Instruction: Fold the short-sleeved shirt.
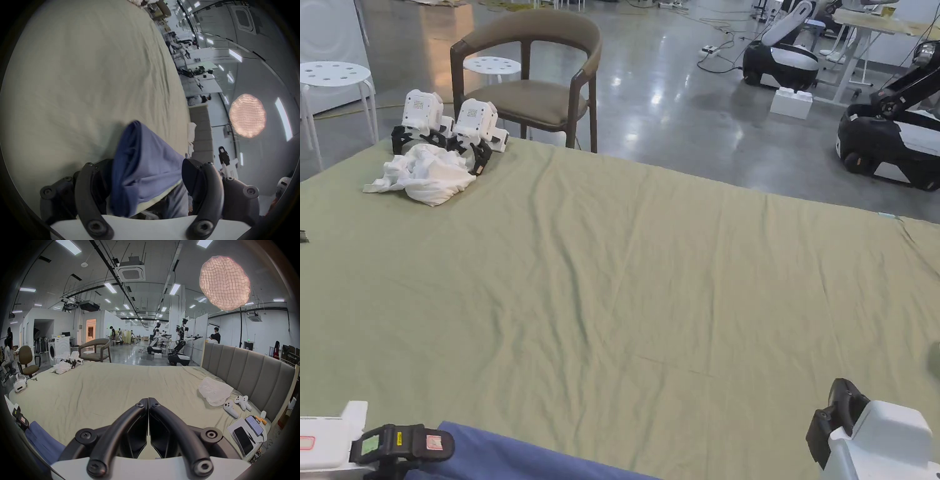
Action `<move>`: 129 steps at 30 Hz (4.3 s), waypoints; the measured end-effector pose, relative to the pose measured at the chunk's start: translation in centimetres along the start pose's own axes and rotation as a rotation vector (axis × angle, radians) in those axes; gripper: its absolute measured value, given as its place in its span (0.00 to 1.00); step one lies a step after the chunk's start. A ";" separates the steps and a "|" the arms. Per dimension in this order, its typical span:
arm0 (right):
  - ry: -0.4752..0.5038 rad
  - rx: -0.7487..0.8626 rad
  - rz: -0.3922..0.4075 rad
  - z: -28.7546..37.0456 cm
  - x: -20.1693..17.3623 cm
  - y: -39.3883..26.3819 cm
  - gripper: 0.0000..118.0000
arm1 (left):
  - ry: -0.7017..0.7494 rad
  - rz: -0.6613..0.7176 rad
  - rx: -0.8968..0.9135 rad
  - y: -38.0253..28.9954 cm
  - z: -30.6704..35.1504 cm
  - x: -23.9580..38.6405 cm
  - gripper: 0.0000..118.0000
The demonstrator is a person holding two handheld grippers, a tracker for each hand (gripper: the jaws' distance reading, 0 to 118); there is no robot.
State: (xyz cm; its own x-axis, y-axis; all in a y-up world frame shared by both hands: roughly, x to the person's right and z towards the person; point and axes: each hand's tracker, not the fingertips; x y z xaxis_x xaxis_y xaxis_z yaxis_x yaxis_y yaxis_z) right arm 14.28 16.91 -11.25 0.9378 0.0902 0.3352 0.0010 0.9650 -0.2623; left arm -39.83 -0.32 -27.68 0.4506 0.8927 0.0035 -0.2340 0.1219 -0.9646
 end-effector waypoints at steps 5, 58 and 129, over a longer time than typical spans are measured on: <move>0.009 -0.015 -0.006 -0.3 -0.5 -0.1 0.00 | 0.035 0.002 -0.054 -0.3 -3.0 0.3 0.10; 0.020 -0.043 -0.043 0.4 3.2 -1.7 0.00 | 0.569 -0.356 -0.138 -9.3 -17.9 17.5 0.04; 0.070 -0.002 -0.053 0.9 1.8 -0.4 0.00 | -0.031 -0.107 -0.040 -3.3 -7.7 1.4 0.40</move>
State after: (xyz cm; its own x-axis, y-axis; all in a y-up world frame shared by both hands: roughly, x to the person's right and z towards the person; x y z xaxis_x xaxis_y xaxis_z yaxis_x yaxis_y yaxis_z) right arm 15.63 16.90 -9.73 0.9583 0.0213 0.2849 0.0522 0.9674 -0.2480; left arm -31.81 -2.79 -26.56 0.4441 0.8886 0.1145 -0.1515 0.2005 -0.9679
